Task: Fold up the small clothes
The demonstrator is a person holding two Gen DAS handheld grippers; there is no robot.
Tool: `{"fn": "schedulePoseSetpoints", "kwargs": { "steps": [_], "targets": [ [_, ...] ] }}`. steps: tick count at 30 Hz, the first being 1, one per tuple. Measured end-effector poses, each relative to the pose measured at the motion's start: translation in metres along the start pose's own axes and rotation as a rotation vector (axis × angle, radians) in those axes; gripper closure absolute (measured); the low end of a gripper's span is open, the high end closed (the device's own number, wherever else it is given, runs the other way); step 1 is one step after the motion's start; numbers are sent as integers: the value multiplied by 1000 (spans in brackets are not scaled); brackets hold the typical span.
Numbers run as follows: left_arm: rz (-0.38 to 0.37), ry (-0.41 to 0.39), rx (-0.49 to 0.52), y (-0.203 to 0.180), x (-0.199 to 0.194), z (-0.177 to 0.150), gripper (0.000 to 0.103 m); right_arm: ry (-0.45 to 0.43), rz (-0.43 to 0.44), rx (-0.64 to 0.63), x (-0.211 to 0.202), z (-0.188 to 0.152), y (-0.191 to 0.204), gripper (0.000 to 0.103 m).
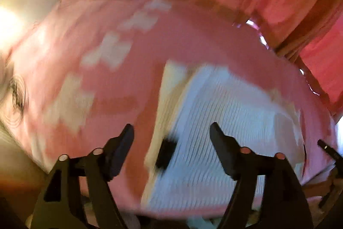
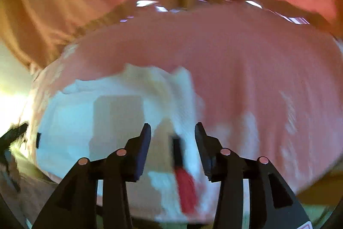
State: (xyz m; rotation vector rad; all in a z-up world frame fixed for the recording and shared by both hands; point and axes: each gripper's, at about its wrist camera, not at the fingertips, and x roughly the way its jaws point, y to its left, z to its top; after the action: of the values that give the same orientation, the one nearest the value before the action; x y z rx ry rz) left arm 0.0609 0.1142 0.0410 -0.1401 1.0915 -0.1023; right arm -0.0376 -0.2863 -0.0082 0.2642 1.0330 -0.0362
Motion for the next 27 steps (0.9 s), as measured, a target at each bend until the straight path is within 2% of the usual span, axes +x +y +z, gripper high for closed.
{"fn": "schedulePoseSetpoints", "kwargs": {
  "steps": [1, 3, 7, 8, 9, 10, 11, 12, 14, 17, 19, 22, 23, 25, 27],
  "targets": [
    [6, -3, 34, -9, 10, 11, 31, 18, 5, -38, 17, 12, 10, 59],
    [14, 44, 110, -33, 45, 34, 31, 62, 13, -67, 45, 26, 12, 59],
    [46, 129, 143, -45, 102, 52, 31, 91, -58, -145, 98, 49, 28, 59],
    [51, 158, 146, -46, 114, 51, 35, 104, -61, -148, 107, 46, 27, 59],
    [53, 183, 150, -46, 124, 48, 46, 121, -57, -146, 113, 45, 26, 63],
    [63, 185, 155, -45, 130, 48, 52, 141, -49, -139, 121, 44, 24, 82],
    [64, 173, 156, -45, 130, 49, 70, 142, -43, -131, 124, 44, 23, 90],
    [50, 160, 161, -45, 127, 52, 94, 127, -36, -131, 121, 44, 26, 92],
    [-31, 117, 122, -39, 113, 62, 96, 40, -10, -138, 94, 53, 30, 93],
    [-64, 49, 93, -38, 101, 74, 96, -64, 15, -97, 64, 67, 25, 93],
    [-35, 60, 77, -37, 113, 79, 96, -49, -25, -80, 76, 71, 15, 93],
    [27, 171, 88, -39, 148, 72, 94, 124, -75, -63, 127, 60, 3, 92],
    [43, 166, 97, -40, 151, 70, 92, 132, -76, -53, 136, 55, 1, 92],
    [69, 127, 159, -49, 139, 72, 91, 87, -96, -54, 117, 58, 7, 89],
    [38, 67, 149, -49, 116, 72, 90, -2, -93, -53, 86, 55, 13, 87]
  ]
}}
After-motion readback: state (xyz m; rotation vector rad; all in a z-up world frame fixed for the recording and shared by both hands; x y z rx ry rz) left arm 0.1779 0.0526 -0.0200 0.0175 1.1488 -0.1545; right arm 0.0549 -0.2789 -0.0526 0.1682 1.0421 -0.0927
